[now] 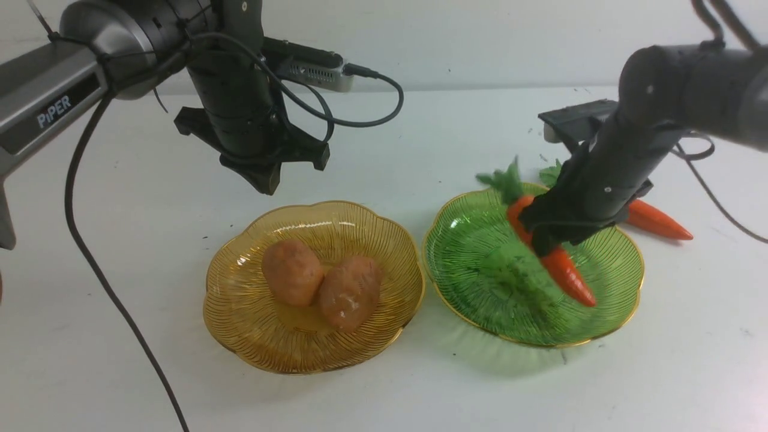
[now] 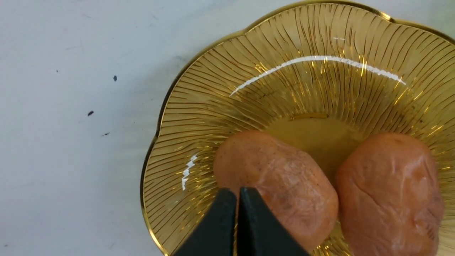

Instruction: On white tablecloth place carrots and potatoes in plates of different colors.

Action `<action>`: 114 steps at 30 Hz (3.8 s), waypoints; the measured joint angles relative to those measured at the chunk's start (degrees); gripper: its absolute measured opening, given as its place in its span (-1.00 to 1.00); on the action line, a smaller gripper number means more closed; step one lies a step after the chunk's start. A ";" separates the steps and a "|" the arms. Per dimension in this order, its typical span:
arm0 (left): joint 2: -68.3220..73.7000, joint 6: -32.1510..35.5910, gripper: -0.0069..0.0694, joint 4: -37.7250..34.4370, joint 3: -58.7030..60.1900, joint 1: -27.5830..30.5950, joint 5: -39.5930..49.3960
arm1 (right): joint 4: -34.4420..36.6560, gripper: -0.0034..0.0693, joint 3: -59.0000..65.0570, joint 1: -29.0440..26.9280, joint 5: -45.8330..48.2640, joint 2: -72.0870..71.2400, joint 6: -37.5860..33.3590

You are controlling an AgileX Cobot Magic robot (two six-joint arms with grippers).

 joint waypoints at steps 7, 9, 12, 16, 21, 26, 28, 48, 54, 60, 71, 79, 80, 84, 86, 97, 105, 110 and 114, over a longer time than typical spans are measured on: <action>0.00 0.00 -0.83 0.00 0.00 0.00 0.00 | -3.16 0.90 -3.29 0.00 2.27 0.00 0.87; 0.00 0.00 -0.83 0.00 0.00 0.00 0.00 | -4.43 0.86 -5.10 -0.12 4.04 0.00 0.86; 0.00 0.00 -0.83 0.00 0.00 0.00 0.00 | -6.59 0.58 -8.63 -1.40 6.67 0.00 1.26; 0.00 0.00 -0.83 0.00 0.00 0.00 0.00 | -7.28 0.10 -11.65 -4.21 7.81 0.05 1.74; 0.00 0.00 -0.83 0.00 0.00 0.00 0.00 | -8.05 -0.84 -15.25 -11.56 7.28 1.59 1.88; 0.00 0.04 -0.83 0.00 0.00 0.00 0.00 | -9.59 -0.66 -15.38 -13.57 7.32 5.75 0.61; 0.00 0.04 -0.83 0.00 0.00 0.00 0.00 | -9.59 -0.45 -15.38 -13.50 7.32 7.20 -0.44; 0.00 -0.07 -0.83 0.00 0.00 0.00 0.00 | -16.33 0.30 -15.44 -13.20 -0.64 16.56 -3.96; 0.00 0.34 -0.83 0.00 0.00 0.00 0.00 | -17.59 -0.31 -17.37 -13.20 4.76 14.92 -2.69; 0.00 0.48 -0.83 0.56 0.00 0.00 0.04 | -6.59 -0.31 -21.20 -13.20 11.47 7.04 7.48; 0.00 0.48 -0.83 1.36 0.00 0.00 0.04 | 1.12 -0.31 -2.81 -7.86 11.76 -1.29 6.83; 0.00 0.53 -0.83 1.45 0.00 0.00 0.04 | -0.55 0.15 -0.41 -2.72 11.66 -0.25 7.11; -0.12 0.53 -0.83 1.24 0.00 0.00 0.04 | -1.07 0.26 -0.41 -2.40 11.66 -0.38 7.41; -3.03 3.12 -0.83 0.46 0.00 0.00 0.04 | -3.93 0.68 0.69 -2.27 11.47 -3.43 9.56; -5.44 4.19 -0.83 0.00 0.00 0.00 0.04 | -4.00 0.65 3.34 -2.27 11.40 -8.95 9.65; -11.06 5.01 -0.83 -1.61 -0.02 0.00 1.02 | -7.58 -0.52 29.58 -2.27 10.50 -56.08 11.52; -11.06 5.01 -0.83 -2.45 -0.02 0.00 1.02 | -8.02 -0.92 49.51 -2.27 -7.68 -93.39 12.08; -11.08 5.02 -0.83 -3.31 -0.07 -0.06 1.13 | -4.52 -0.95 61.19 -2.27 -15.58 -114.62 11.45; -11.03 5.02 -0.83 -3.99 -0.07 0.00 1.13 | -1.79 -0.95 68.63 -2.32 -18.83 -114.93 10.73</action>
